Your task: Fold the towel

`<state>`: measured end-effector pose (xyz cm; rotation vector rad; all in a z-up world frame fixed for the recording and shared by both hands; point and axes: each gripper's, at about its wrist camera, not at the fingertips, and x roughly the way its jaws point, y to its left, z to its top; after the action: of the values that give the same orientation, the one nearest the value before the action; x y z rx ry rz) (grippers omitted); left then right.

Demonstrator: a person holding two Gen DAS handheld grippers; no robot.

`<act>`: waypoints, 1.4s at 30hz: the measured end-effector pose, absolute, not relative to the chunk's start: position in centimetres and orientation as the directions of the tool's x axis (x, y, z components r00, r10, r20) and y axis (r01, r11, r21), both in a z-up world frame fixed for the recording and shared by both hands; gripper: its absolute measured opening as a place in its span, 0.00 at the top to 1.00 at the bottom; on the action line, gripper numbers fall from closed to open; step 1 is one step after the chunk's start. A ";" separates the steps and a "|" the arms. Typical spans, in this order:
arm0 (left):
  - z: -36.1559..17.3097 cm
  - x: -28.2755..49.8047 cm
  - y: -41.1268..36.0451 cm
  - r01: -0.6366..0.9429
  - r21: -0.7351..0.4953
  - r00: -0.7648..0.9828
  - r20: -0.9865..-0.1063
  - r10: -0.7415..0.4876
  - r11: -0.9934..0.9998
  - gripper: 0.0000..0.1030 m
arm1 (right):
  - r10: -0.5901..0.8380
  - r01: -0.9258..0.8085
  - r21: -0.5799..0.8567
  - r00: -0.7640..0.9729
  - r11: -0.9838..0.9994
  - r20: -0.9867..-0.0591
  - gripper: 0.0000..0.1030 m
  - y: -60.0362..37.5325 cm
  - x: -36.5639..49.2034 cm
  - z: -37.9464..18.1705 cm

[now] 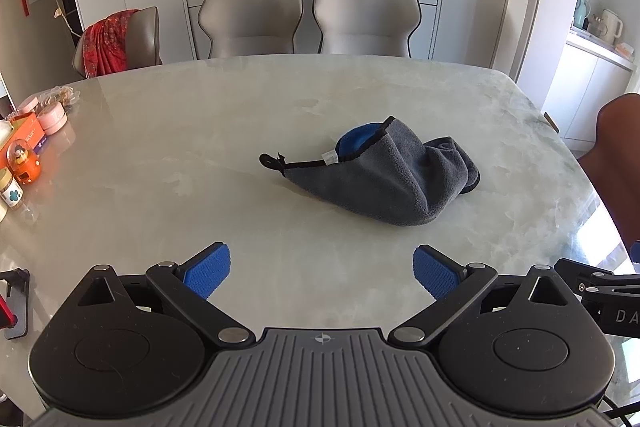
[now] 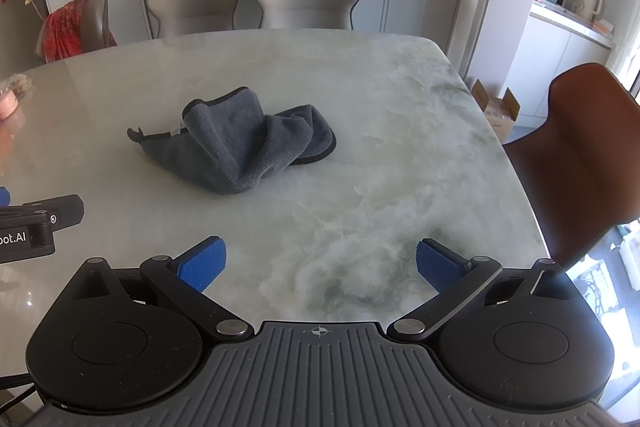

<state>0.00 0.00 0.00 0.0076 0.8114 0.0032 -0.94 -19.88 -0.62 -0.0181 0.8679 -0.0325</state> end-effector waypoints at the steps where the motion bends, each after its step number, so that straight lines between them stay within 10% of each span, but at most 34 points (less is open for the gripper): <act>1: 0.0 0.0 0.0 0.000 0.008 0.688 -0.726 0.006 1.000 0.03 | -0.036 0.021 -0.029 0.646 0.999 -0.762 0.00 -19.9 -0.9 -0.6; 42: -0.5 0.5 -0.1 0.007 0.001 0.667 -0.745 -0.004 1.000 0.03 | -0.039 0.021 -0.033 0.641 0.999 -0.767 0.00 -19.4 0.0 -0.9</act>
<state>0.47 -0.13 -0.53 0.0041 0.8400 -0.0065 -0.01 -19.36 -0.93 -0.0211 0.8747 -0.0343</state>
